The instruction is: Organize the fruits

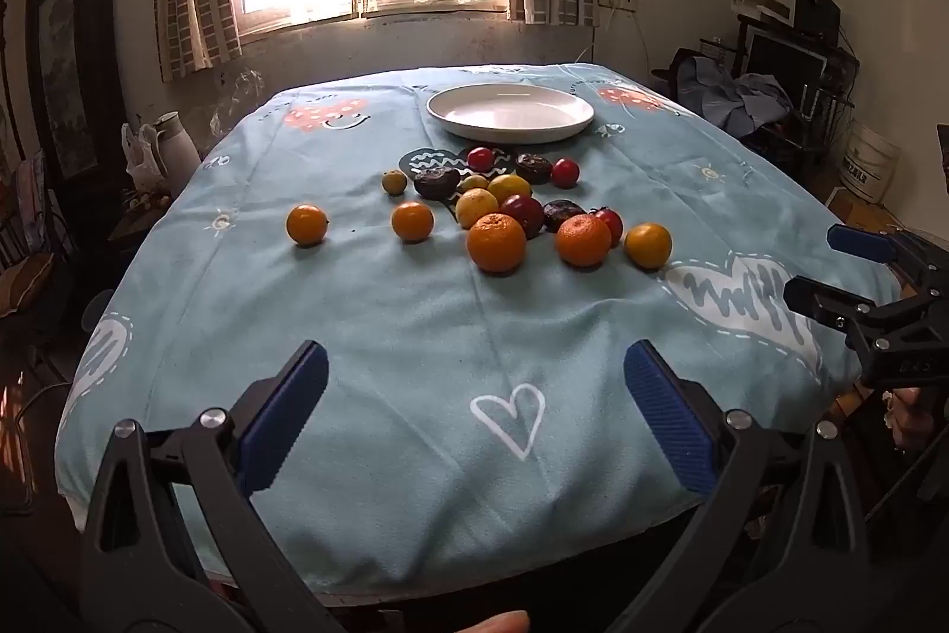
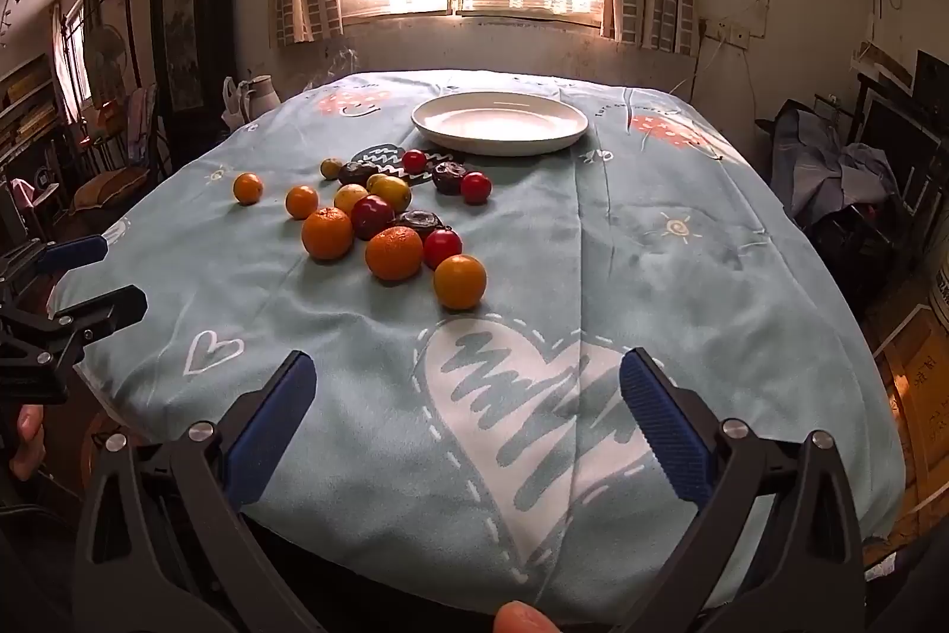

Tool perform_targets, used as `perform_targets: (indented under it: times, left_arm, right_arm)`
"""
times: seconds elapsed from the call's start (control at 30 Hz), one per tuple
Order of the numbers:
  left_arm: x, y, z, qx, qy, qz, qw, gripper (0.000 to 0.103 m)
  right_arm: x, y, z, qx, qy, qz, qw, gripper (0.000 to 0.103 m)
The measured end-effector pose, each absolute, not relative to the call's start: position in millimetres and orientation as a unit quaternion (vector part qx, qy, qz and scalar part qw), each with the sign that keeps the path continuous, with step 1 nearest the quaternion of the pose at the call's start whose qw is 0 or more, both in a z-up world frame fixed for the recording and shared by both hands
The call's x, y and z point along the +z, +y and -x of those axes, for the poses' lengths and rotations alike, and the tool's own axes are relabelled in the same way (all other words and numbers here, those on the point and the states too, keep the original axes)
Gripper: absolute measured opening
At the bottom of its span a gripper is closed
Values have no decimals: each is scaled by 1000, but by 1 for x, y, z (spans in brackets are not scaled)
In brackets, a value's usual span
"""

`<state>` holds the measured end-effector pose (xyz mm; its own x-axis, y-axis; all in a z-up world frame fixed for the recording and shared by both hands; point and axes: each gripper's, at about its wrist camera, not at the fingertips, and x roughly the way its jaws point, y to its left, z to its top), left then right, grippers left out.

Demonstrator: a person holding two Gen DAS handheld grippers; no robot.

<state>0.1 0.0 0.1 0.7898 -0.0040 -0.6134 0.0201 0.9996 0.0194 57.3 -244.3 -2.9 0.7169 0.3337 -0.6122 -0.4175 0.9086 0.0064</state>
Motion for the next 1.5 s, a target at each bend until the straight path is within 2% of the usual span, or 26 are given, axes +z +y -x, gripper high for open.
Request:
perform_targets:
  times: [1.5]
  left_arm:
    - [0, 2, 1, -8, 326, -3, 945, 101]
  right_arm:
    - [-6, -242, -60, 201, 330, 67, 920, 102]
